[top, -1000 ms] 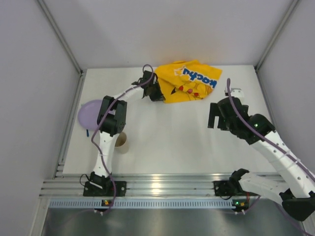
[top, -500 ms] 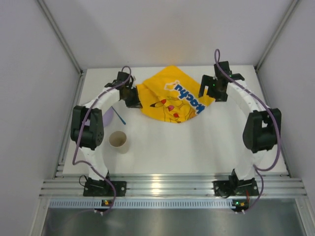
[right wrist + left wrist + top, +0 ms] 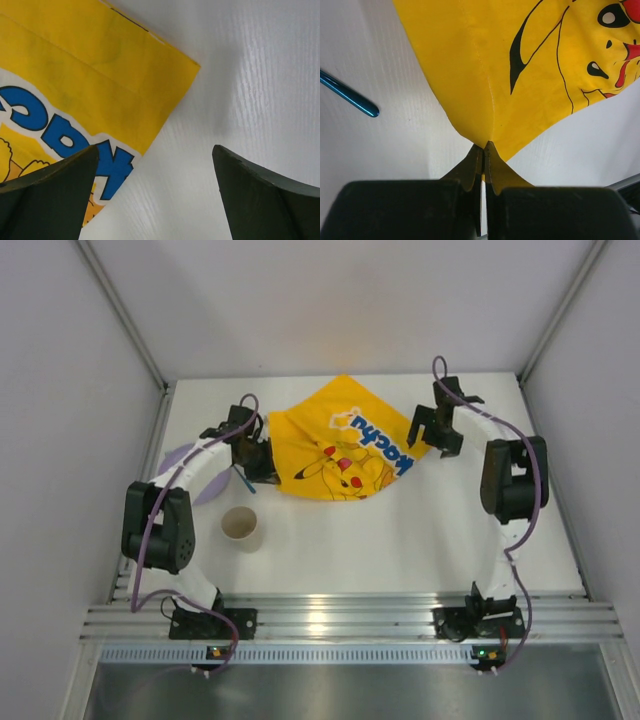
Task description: Set the dinner table for one person
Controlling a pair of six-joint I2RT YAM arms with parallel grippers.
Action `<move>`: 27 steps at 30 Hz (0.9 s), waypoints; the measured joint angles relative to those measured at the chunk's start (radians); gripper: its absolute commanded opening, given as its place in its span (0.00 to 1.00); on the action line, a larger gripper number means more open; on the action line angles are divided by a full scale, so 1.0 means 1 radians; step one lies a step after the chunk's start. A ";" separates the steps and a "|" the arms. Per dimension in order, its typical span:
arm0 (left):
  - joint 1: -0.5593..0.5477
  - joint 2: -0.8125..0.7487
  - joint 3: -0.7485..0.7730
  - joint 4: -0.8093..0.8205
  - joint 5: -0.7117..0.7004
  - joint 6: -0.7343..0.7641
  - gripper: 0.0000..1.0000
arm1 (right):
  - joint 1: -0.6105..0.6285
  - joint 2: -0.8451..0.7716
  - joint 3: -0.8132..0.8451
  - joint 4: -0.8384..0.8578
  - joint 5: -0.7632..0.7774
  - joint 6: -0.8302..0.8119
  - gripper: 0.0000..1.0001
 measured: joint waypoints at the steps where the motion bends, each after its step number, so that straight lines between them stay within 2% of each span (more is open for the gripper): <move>1: 0.000 0.000 -0.001 -0.001 0.000 0.000 0.00 | -0.009 0.004 -0.006 0.012 0.000 0.005 0.95; 10: 0.000 -0.021 -0.004 -0.008 0.005 -0.002 0.00 | -0.040 0.064 0.007 0.144 -0.004 0.080 0.82; 12: 0.000 -0.033 -0.004 -0.015 0.005 -0.003 0.00 | -0.040 0.084 0.029 0.176 -0.013 0.096 0.74; 16: 0.000 -0.053 -0.006 -0.031 0.004 -0.002 0.00 | -0.040 0.129 0.076 0.217 -0.039 0.132 0.50; 17: 0.000 -0.057 -0.007 -0.033 0.003 -0.002 0.00 | -0.040 0.138 0.086 0.227 -0.050 0.140 0.36; 18: 0.000 -0.061 -0.009 -0.034 0.003 -0.002 0.00 | -0.040 0.144 0.087 0.236 -0.057 0.147 0.29; 19: 0.000 -0.065 -0.011 -0.034 0.002 -0.003 0.00 | -0.040 0.149 0.087 0.241 -0.067 0.153 0.14; 20: 0.000 -0.069 -0.013 -0.034 0.002 -0.004 0.00 | -0.042 0.149 0.087 0.242 -0.069 0.155 0.09; 22: 0.000 -0.077 -0.024 -0.033 -0.001 -0.008 0.00 | -0.045 0.148 0.074 0.243 -0.071 0.163 0.00; 27: 0.000 -0.083 -0.061 -0.032 -0.008 -0.029 0.00 | -0.080 0.074 -0.032 0.249 -0.063 0.166 0.00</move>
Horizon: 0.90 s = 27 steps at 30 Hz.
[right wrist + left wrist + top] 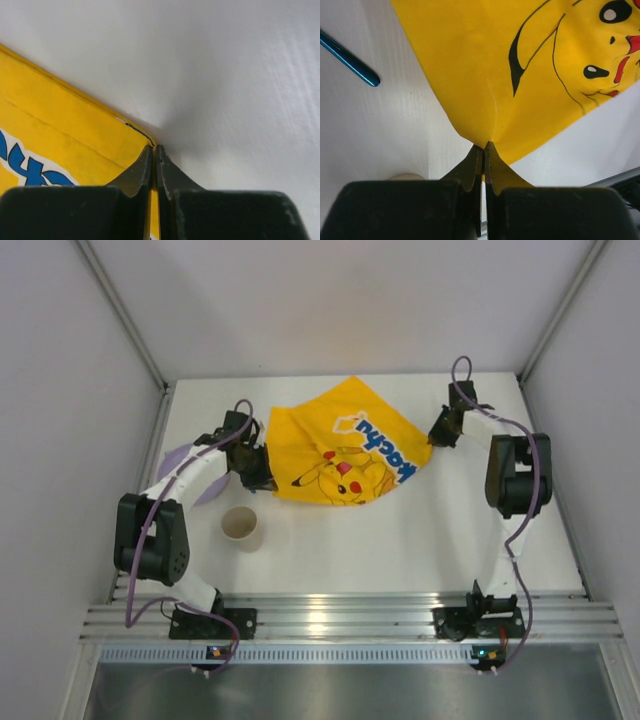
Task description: Set the dinner table for one person
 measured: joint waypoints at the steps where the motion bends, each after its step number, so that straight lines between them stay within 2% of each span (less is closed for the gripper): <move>1: 0.000 0.000 -0.003 0.000 0.000 -0.003 0.00 | -0.019 -0.026 -0.031 -0.006 0.004 0.000 0.00; 7: -0.003 0.017 0.000 0.009 0.013 -0.029 0.00 | -0.223 -0.277 -0.259 -0.060 0.019 0.023 0.00; 10: -0.019 0.045 0.021 0.008 0.023 -0.035 0.00 | -0.281 -0.427 -0.367 -0.108 0.014 0.039 0.00; 22: 0.002 0.051 0.021 -0.072 -0.116 -0.070 0.00 | -0.238 -0.739 -0.822 -0.156 0.003 0.037 0.00; 23: 0.002 0.043 0.010 -0.074 -0.124 -0.078 0.00 | -0.238 -0.756 -0.829 -0.167 0.003 0.029 0.10; 26: 0.000 0.002 -0.021 -0.089 -0.135 -0.098 0.00 | -0.238 -0.783 -0.817 -0.171 0.009 -0.002 0.29; 27: 0.000 -0.021 -0.031 -0.093 -0.139 -0.107 0.00 | -0.238 -0.787 -0.803 -0.175 0.011 -0.016 0.32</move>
